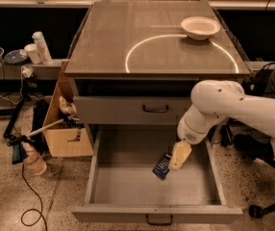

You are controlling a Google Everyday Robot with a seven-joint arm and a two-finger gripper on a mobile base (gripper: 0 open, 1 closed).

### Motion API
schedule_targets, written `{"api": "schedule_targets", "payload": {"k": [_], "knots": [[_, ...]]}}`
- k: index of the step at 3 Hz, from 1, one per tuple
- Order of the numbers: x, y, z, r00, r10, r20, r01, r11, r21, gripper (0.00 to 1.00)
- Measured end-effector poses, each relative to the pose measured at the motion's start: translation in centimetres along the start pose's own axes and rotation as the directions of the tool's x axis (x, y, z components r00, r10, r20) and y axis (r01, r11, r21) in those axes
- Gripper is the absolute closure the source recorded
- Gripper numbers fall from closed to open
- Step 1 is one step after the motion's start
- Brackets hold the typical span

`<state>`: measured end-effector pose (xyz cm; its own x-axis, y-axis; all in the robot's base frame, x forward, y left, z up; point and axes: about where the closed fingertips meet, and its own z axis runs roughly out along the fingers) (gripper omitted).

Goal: Pick rxbar chocolate from middle drawer and place on counter

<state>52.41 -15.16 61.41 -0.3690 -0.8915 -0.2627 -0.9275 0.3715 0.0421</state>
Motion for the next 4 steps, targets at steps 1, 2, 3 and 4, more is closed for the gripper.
{"api": "schedule_targets", "payload": {"k": [1,2,3,4], "knots": [[-2.9,-1.0,0.5,0.999,-0.015,0.036,0.015,0.9999,-0.003,0.0],[-2.9,-0.9,0.4,0.999,-0.022,0.035,0.022,0.9998,-0.001,0.0],[-2.5,0.0,2.1,0.999,-0.031,0.016,0.032,0.9991,-0.028,0.0],[-2.1,0.6,4.3,1.0,-0.029,-0.01,0.029,0.9977,-0.062,0.0]]}}
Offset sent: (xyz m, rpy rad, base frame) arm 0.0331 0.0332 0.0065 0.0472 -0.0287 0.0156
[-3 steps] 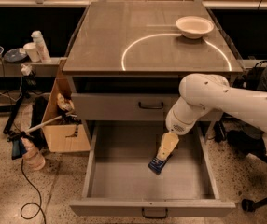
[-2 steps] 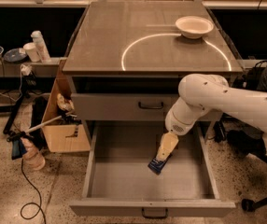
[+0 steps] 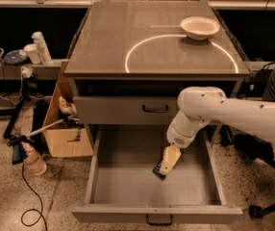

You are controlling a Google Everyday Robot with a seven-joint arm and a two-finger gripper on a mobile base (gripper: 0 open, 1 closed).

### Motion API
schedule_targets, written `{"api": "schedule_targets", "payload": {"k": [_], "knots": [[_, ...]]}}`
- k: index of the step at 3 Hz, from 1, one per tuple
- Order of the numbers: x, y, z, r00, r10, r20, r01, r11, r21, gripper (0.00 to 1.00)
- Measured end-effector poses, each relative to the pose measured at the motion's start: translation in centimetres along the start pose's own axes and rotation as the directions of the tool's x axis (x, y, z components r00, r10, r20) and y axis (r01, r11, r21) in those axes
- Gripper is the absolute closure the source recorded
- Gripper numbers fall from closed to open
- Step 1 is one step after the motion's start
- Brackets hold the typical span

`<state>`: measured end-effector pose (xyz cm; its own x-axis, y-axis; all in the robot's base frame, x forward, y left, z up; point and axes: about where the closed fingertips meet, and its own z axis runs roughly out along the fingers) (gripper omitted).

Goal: Pick rxbar chocolate from middle drawer and place on counter

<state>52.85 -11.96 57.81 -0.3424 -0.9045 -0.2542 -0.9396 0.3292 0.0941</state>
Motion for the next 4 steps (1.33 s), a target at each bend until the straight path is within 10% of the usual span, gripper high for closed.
{"api": "schedule_targets", "payload": {"k": [4], "knots": [[0.7,0.0,4.9,0.999,0.025,-0.022,-0.023,0.9945,0.102,0.0]]}}
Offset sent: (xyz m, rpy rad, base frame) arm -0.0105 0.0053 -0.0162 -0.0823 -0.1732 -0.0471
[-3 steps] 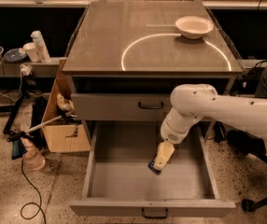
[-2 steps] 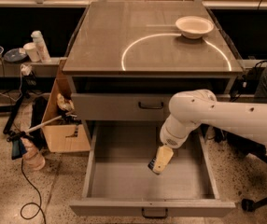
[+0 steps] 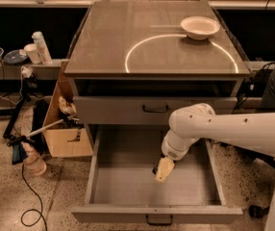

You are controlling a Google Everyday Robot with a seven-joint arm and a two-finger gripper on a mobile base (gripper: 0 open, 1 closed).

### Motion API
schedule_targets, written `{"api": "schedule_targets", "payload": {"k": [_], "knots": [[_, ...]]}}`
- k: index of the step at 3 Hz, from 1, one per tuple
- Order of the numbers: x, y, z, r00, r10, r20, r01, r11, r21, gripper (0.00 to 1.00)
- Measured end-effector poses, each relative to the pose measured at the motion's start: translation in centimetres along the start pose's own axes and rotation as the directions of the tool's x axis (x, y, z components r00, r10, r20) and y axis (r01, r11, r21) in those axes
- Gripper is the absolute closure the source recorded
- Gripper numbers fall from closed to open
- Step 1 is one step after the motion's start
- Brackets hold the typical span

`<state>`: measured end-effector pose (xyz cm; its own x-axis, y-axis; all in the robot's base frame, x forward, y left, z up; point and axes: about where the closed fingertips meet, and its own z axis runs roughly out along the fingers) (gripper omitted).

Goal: Pick rxbar chocolate from middle drawer and place on counter

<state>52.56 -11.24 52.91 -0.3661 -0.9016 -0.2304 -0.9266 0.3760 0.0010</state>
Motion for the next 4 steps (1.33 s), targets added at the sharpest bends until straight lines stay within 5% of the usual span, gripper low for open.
{"api": "schedule_targets", "payload": {"k": [1,2,3,4], "knots": [[0.3,-0.5,0.2,0.999,-0.017,0.028,0.018,0.9993,-0.032,0.0],[0.3,-1.2,0.2,0.99,-0.12,0.074,0.125,0.9895,-0.072,0.0],[0.3,-1.2,0.2,0.99,-0.12,0.074,0.125,0.9895,-0.072,0.0],[1.3,-1.5,2.0,0.986,-0.074,0.151,0.09,0.991,-0.099,0.0]]}}
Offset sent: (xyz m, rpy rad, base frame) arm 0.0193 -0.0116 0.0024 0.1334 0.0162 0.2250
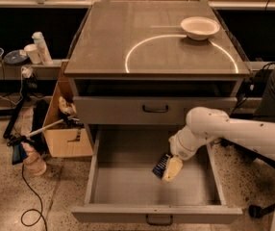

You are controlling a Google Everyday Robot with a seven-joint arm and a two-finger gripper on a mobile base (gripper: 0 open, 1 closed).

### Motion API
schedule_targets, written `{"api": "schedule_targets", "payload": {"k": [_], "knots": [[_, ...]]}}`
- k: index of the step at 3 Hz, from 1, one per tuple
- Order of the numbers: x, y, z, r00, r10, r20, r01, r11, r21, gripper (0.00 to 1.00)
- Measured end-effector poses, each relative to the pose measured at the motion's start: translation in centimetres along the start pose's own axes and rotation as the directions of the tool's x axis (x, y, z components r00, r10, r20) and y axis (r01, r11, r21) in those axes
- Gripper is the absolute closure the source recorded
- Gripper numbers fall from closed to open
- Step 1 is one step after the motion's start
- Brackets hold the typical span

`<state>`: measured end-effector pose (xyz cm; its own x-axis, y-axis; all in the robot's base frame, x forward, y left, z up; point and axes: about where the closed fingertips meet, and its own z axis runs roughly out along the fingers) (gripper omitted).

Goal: Pick rxbar chocolate from middle drawer and place on counter

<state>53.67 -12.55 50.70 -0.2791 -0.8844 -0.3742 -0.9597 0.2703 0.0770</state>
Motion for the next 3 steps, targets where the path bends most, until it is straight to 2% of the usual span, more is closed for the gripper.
{"api": "schedule_targets", "payload": {"k": [1,2,3], "knots": [[1.6,-0.5,2.2,0.997,0.044,0.058,-0.042,0.9985,-0.034,0.0],[2.7,-3.4,5.7,0.999,0.033,0.043,-0.031,0.9982,-0.051,0.0],[2.7,-3.4,6.1,0.998,0.029,0.047,-0.026,0.9981,-0.055,0.0]]}}
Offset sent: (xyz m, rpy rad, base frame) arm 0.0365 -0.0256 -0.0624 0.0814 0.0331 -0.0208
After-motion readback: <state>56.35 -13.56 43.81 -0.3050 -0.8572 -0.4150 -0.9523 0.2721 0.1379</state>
